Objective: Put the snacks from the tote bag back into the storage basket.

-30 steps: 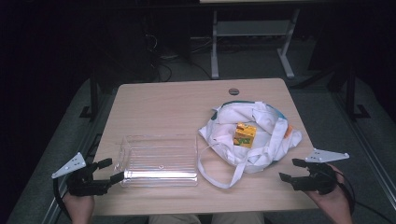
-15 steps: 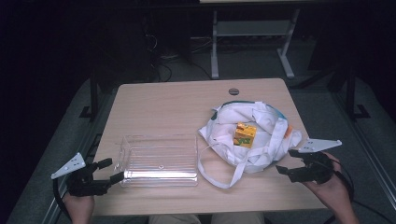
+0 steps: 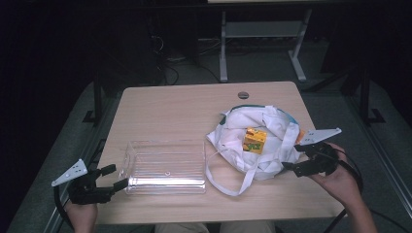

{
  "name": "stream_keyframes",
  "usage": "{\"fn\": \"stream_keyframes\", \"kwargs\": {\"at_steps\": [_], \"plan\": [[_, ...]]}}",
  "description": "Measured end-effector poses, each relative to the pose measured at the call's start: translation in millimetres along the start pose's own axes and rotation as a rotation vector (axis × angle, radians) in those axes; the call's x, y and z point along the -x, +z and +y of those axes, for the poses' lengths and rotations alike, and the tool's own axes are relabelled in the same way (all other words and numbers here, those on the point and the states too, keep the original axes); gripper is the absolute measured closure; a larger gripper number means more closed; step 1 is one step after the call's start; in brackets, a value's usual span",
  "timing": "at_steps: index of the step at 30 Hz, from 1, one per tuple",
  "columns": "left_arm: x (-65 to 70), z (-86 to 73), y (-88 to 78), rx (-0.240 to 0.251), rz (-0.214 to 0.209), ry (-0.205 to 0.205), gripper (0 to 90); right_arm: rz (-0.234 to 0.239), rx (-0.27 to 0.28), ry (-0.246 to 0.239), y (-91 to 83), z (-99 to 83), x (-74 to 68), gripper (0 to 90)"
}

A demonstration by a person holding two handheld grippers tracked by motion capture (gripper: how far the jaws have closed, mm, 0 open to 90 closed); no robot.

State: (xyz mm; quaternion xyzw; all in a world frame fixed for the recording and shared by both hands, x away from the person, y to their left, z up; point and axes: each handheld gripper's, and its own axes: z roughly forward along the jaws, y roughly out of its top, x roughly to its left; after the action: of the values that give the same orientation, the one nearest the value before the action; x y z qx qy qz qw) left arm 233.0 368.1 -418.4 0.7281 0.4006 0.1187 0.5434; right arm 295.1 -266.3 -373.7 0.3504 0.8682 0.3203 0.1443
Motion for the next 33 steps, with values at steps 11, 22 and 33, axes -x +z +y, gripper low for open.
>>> {"fn": "stream_keyframes", "kwargs": {"at_steps": [11,22,33], "plan": [[-0.7,-0.1,-0.7,0.003,0.002,-0.003,12.8,0.007,-0.05,-0.017,7.9,20.5,5.8,24.1],[-0.9,-0.4,-0.5,0.002,0.005,-0.004,12.8,0.013,-0.092,-0.057,19.5,43.3,9.8,24.6],[-1.1,-0.4,-0.9,0.003,0.005,-0.003,12.7,0.029,-0.137,-0.095,34.1,62.7,8.3,26.4]]}}
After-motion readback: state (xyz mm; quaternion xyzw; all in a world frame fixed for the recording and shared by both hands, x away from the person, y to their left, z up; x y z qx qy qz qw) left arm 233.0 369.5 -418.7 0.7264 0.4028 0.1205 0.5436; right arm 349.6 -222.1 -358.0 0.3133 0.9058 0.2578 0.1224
